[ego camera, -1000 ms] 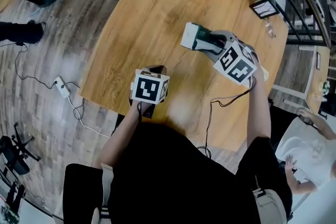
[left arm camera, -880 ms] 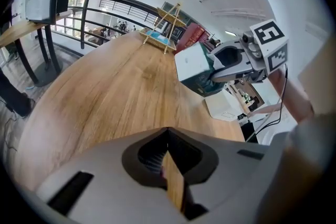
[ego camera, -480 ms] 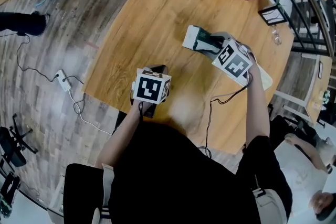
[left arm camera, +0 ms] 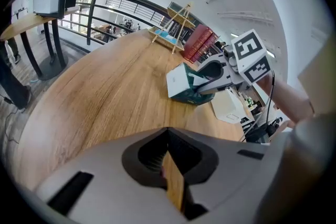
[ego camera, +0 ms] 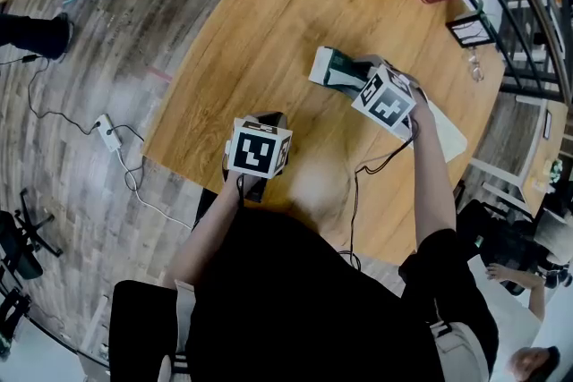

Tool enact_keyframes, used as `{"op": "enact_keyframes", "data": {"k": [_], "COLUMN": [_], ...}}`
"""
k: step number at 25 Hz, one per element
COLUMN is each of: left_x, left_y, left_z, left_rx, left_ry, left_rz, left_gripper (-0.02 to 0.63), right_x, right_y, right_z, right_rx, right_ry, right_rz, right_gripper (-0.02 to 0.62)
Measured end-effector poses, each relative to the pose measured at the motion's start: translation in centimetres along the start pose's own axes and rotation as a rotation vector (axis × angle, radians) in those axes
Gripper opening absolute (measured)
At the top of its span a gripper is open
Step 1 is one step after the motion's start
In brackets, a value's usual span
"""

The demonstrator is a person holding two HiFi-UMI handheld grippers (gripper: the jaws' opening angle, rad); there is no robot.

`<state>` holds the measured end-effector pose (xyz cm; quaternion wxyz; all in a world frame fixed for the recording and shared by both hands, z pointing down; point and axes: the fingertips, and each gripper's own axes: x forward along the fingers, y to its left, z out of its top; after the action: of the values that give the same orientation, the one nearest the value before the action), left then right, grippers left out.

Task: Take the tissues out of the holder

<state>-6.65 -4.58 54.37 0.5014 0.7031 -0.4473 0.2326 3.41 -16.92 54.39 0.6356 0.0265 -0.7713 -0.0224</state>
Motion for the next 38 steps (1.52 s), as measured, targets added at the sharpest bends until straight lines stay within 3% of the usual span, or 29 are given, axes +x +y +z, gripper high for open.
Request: {"op": "enact_keyframes", "data": {"k": [12,22,30,33,38], "left_x": [0.6,1.1,1.0,1.0,0.7], "left_y": [0.4,0.2,-0.2,-0.5,-1.1], "left_z": [0.2,0.1,0.4,0.5,0.6], "left_rx": [-0.008,0.002,0.026,0.035,0.063], "left_ry": [0.005,0.016,0.016,0.016,0.016], "left_rz": [-0.008,-0.015,-0.024,-0.029,-0.034], "left_gripper": [0.011,0.011,0.011,0.011,0.011], "right_x": [1.5,1.2,-2.5,-4.4,-7.7], "right_y": [0.0,0.2,0.4,0.5,1.5], "right_z": [0.7,0.8,0.9,1.4,1.9], "right_rx": [-0.014,-0.04,-0.036,0.05,0.32], "right_ry": [0.001,-0.074,-0.136,-0.219,-0.441], "right_rz": [-0.004,-0.106,-0.228,-0.251,-0.258], "right_gripper": [0.247,0.272,0.27,0.27,0.238]}}
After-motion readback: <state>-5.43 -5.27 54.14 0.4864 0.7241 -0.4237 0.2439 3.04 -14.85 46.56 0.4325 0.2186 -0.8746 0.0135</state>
